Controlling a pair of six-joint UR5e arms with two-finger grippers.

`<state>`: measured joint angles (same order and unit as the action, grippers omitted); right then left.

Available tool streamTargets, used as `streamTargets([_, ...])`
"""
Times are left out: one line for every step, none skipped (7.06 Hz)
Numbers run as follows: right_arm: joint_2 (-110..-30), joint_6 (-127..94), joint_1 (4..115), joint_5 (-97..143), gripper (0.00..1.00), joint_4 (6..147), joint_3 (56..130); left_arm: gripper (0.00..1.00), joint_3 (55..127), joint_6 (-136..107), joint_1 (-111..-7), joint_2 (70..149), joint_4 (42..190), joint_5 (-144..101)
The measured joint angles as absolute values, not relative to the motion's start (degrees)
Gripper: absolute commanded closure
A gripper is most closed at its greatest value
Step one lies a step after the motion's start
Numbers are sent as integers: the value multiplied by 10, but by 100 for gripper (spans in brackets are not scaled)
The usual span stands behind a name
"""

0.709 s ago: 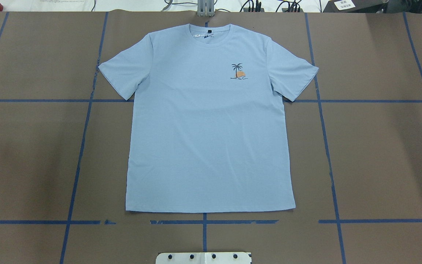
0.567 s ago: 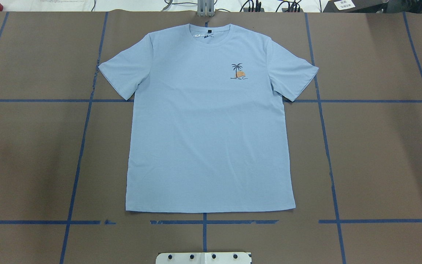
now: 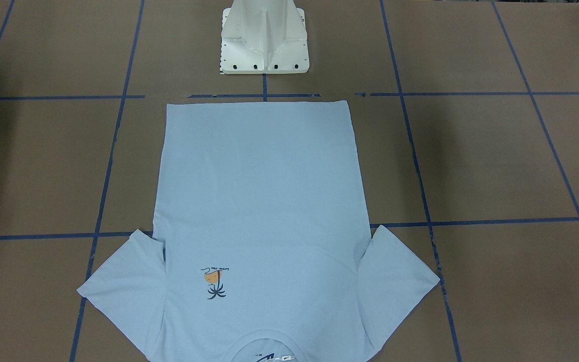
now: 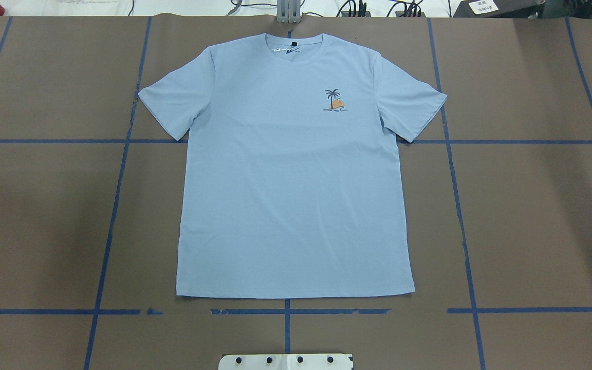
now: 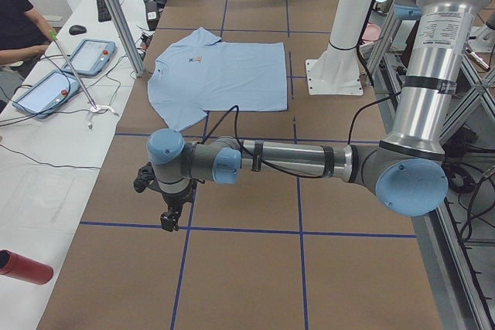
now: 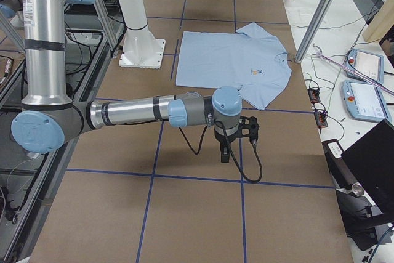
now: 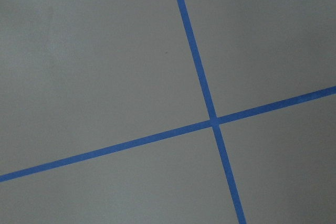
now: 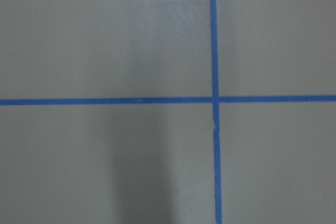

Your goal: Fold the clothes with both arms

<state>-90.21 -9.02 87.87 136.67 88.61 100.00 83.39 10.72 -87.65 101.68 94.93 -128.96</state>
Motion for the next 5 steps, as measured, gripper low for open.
streamTargets([-867, -104, 852, 1367, 0, 850, 971, 0, 833, 107, -867, 1033, 983, -1291])
streamTargets([-820, -131, 819, 1365, 0, 814, 928, 0, 833, 105, -850, 1039, 1038, -1294])
streamTargets([-766, -155, 789, 1362, 0, 787, 881, 0, 831, 98, -838, 1040, 1075, -1308])
streamTargets([-720, -171, 755, 1351, 0, 742, 825, 0, 828, 88, -832, 1043, 1097, -1331])
streamTargets([-688, -194, 718, 1325, 0, 676, 774, 0, 824, 82, -825, 1046, 1118, -1344])
